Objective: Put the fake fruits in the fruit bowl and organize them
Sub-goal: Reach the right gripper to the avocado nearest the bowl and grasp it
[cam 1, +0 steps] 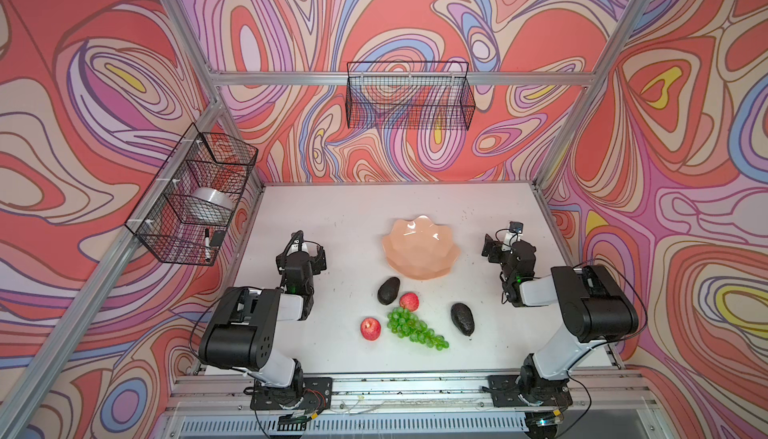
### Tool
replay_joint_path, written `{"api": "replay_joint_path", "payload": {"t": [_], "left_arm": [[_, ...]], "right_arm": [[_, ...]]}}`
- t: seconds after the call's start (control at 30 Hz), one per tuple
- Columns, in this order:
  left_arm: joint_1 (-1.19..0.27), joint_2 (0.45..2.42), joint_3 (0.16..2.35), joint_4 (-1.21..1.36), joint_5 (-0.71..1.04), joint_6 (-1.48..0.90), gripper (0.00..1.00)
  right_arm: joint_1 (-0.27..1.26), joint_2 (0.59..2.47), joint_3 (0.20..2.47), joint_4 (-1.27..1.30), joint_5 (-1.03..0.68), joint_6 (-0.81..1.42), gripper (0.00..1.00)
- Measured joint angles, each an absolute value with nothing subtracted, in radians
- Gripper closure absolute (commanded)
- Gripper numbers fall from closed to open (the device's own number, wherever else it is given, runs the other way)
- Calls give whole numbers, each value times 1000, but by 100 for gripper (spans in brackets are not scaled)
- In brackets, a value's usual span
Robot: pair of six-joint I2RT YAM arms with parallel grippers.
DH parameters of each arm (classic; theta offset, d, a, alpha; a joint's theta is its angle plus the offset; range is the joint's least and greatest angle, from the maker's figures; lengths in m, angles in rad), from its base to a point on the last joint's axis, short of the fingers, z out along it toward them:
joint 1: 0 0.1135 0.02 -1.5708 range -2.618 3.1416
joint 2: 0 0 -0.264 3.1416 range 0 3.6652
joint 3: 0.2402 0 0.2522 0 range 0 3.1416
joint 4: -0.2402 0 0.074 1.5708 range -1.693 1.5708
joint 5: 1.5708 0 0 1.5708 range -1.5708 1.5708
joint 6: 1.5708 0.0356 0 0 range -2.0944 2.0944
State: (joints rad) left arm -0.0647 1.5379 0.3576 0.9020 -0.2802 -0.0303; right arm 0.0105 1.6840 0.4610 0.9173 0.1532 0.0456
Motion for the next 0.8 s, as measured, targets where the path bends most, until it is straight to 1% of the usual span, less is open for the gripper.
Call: {"api": "replay_joint_path", "payload": {"t": [0.07, 0.17, 0.2, 0.3, 0.4, 0.53, 0.63, 0.8], "left_arm": [[-73, 1504, 363, 847, -289, -26, 0], [-126, 1386, 427, 655, -382, -39, 0], [-147, 1333, 490, 564, -410, -70, 0], [-161, 1201, 667, 374, -443, -199, 0], [-153, 1061, 777, 218, -422, -329, 0], [-145, 916, 801, 50, -347, -397, 0], [-145, 863, 801, -78, -307, -404, 0], [-145, 804, 759, -208, -322, -421, 0]], "right_arm": [[22, 1623, 476, 818, 196, 48, 2], [34, 1489, 548, 663, 218, 113, 2], [35, 1432, 582, 638, 212, 161, 2], [36, 1370, 648, 601, 153, 263, 2], [34, 1382, 735, 469, 60, 308, 3], [42, 1349, 752, 258, -37, 339, 6], [58, 1276, 755, 70, -75, 337, 8], [135, 1177, 773, -208, -114, 314, 9]]}}
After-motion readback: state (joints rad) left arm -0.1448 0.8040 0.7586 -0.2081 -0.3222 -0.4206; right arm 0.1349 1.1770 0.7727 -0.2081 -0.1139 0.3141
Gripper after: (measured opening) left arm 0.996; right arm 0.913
